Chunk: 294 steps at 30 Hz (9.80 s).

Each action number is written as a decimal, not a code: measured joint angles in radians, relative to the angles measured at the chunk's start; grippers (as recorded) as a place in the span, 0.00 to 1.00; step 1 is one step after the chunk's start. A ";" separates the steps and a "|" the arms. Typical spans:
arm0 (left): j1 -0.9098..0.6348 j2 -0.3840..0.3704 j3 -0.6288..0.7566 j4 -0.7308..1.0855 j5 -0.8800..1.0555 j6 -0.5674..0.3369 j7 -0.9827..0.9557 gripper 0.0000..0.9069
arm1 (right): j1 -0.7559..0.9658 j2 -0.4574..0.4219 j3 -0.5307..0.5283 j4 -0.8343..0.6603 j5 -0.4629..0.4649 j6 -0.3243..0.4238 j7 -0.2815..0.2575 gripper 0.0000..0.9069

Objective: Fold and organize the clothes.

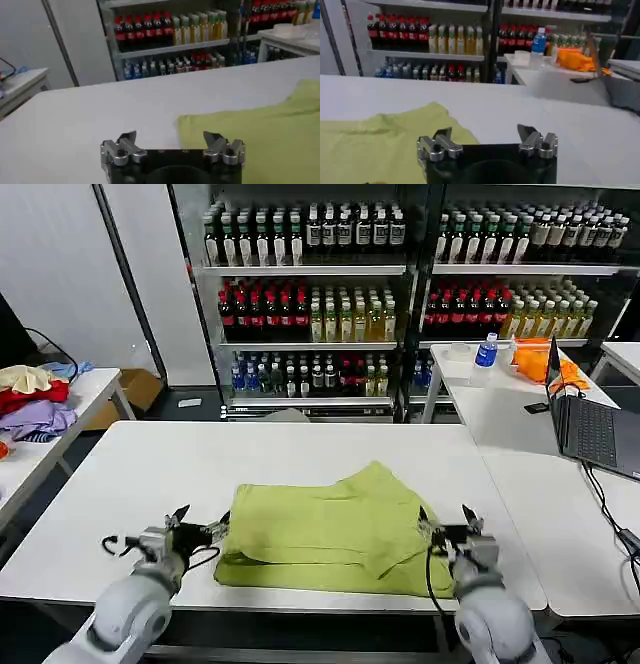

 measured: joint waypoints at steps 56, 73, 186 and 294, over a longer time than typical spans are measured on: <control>-0.306 -0.103 0.235 0.378 -0.057 -0.005 0.026 0.03 | 0.445 0.168 -0.213 -0.625 0.086 0.023 -0.042 0.00; -0.264 -0.038 0.181 0.236 -0.107 -0.009 0.029 0.02 | 0.313 0.056 -0.157 -0.307 0.126 0.013 -0.025 0.00; 0.201 -0.166 -0.239 -0.044 -0.183 -0.093 -0.041 0.02 | -0.514 -0.030 0.138 0.424 -0.047 0.065 -0.030 1.00; 0.139 -0.231 -0.116 0.063 -0.449 -0.115 0.145 0.88 | -0.542 -0.037 0.182 0.445 -0.057 0.063 -0.029 1.00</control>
